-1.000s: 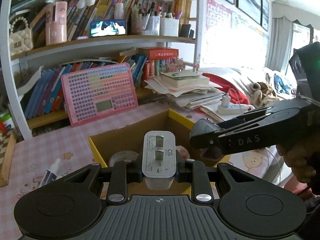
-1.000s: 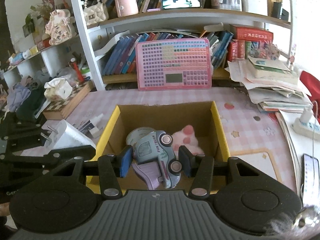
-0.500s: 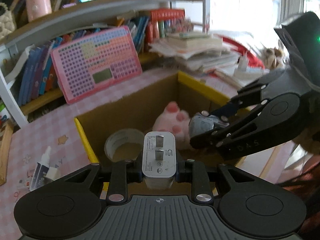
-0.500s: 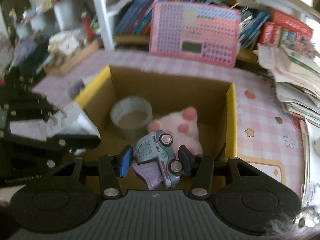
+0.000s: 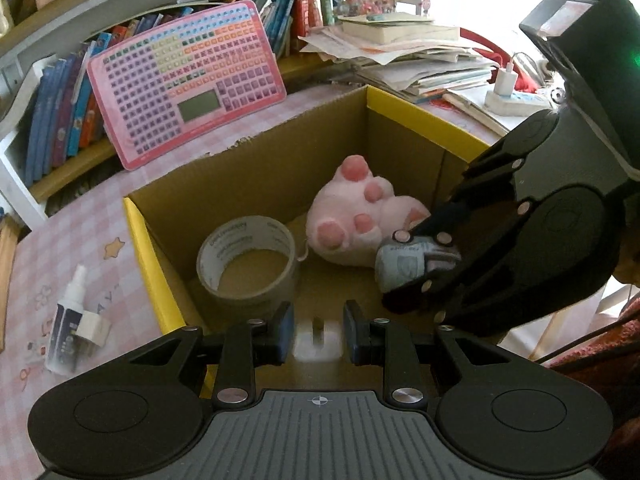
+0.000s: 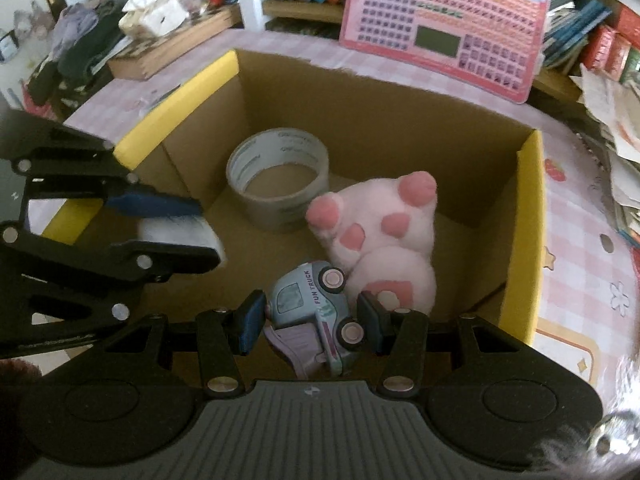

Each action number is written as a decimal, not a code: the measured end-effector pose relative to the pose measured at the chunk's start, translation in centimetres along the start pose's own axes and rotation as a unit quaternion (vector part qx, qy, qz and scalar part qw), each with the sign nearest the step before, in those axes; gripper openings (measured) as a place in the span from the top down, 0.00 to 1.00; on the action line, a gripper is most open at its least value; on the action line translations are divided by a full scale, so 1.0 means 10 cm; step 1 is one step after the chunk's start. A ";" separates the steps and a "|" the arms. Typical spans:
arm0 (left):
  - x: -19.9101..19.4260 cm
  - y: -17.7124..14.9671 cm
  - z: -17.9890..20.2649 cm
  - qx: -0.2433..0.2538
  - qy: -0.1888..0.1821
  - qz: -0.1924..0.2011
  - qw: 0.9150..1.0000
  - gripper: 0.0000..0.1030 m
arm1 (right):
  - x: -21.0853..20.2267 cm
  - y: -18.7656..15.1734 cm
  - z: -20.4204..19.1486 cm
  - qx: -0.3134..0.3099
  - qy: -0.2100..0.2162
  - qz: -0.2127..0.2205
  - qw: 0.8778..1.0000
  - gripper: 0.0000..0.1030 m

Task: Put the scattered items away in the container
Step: 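Lower the charger plug and toy car into the box and open both tools, then withdraw both tools from the box back over the table, then reach the left tool to the white spray bottle while the right tool approaches the white plug cube, then close the left tool on the spray bottle while the right tool grasps the white plug cube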

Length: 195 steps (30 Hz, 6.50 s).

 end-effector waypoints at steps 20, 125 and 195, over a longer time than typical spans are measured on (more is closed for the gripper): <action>-0.68 -0.04 -0.11 -0.041 0.049 0.108 0.992 0.29 | -0.39 -0.04 -0.03 0.095 -0.006 0.079 0.992 0.44; -1.41 -2.11 -1.67 -0.166 0.084 0.075 0.980 0.10 | -0.13 0.44 -2.63 0.002 -0.060 0.119 0.991 0.33; -0.09 -0.94 -2.78 -0.242 0.015 0.070 0.968 0.70 | 1.29 2.10 -1.37 0.127 -0.046 -0.003 0.991 0.48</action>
Point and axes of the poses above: each gripper's, at about its wrist camera, not at the fingertips, and x roughly the way its jaws point, z to its right, y to its top, the point moved 8 cm from there along x, roughly the way its jaws point, and after that the axes turned 8 degrees about -z, right-handed, at the moved point
